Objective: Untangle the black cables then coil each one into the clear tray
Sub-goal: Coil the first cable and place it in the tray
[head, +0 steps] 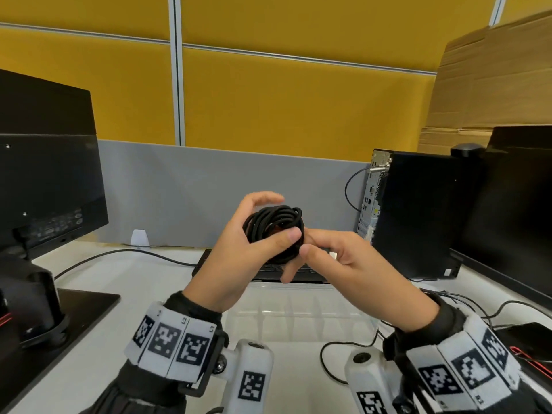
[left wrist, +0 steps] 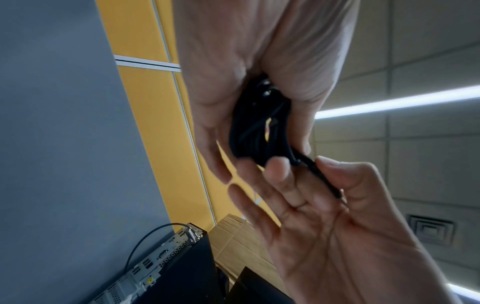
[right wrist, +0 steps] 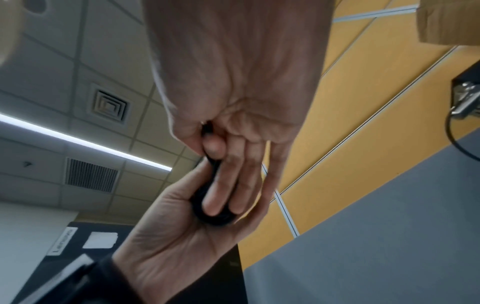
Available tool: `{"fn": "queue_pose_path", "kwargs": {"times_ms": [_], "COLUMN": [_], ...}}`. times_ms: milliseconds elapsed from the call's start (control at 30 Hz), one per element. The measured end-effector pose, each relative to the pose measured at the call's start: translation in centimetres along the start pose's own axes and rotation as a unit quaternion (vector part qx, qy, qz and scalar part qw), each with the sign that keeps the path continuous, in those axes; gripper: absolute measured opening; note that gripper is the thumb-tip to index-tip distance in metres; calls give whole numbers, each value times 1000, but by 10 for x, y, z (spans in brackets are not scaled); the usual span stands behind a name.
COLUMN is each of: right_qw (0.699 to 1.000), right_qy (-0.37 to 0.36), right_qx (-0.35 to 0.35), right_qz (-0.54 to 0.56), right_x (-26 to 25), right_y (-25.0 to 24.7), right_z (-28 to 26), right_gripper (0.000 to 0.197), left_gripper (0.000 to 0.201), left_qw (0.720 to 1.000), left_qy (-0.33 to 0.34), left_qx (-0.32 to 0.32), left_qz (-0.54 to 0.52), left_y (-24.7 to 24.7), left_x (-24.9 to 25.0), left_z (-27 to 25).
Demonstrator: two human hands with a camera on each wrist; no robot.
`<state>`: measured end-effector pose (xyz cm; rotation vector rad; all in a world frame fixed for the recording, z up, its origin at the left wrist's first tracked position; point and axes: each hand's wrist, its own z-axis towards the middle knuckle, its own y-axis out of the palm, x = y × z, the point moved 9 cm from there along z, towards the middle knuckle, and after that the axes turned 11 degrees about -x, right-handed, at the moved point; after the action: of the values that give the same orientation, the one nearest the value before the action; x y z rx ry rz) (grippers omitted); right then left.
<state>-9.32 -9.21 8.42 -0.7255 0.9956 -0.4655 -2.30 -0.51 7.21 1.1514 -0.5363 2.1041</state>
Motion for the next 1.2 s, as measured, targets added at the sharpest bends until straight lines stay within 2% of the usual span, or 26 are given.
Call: {"fn": "queue_pose_path", "kwargs": {"times_ms": [67, 233, 400, 533, 667, 733, 900, 967, 1033, 1133, 1200], "right_qw": [999, 977, 975, 966, 910, 883, 817, 783, 755, 748, 754], "right_qy": [11, -38, -54, -43, -35, -32, -20, 6, 46, 87, 92], "right_qx": [22, 78, 68, 114, 233, 267, 288, 286, 284, 256, 249], "right_qz": [-38, -192, -205, -227, -340, -384, -499, -552, -589, -606, -600], "right_x": [-2, -31, -36, -32, -36, -38, -50, -53, -53, -51, -49], "right_y": [-2, 8, 14, 10, 4, 3, 5, 7, 8, 10, 11], "right_z": [-7, -13, -15, -17, -26, -26, -18, -16, -15, -10, -7], "right_gripper": [34, 25, 22, 24, 26, 24, 19, 19, 19, 26, 24], "left_gripper": [51, 25, 30, 29, 20, 20, 24, 33, 32, 9, 4], "left_qw": [1000, 995, 995, 992, 987, 984, 984, 986, 986, 982, 979], "left_qy": [22, 60, 57, 62, 58, 57, 43, 39, 39, 59, 70], "left_qx": [3, 75, 83, 108, 140, 160, 169, 162, 160, 174, 178], "left_qz": [18, -12, -25, -27, -50, -50, -35, -22, -1, 49, 66], "left_y": [5, 11, 10, 8, -1, -6, -8, -5, -2, -1, -2], "left_x": [6, 14, 13, 10, 5, 3, -3, -4, -4, 3, 5], "left_z": [1, -3, -4, -4, -6, -7, -6, -5, -5, -6, -6]}}
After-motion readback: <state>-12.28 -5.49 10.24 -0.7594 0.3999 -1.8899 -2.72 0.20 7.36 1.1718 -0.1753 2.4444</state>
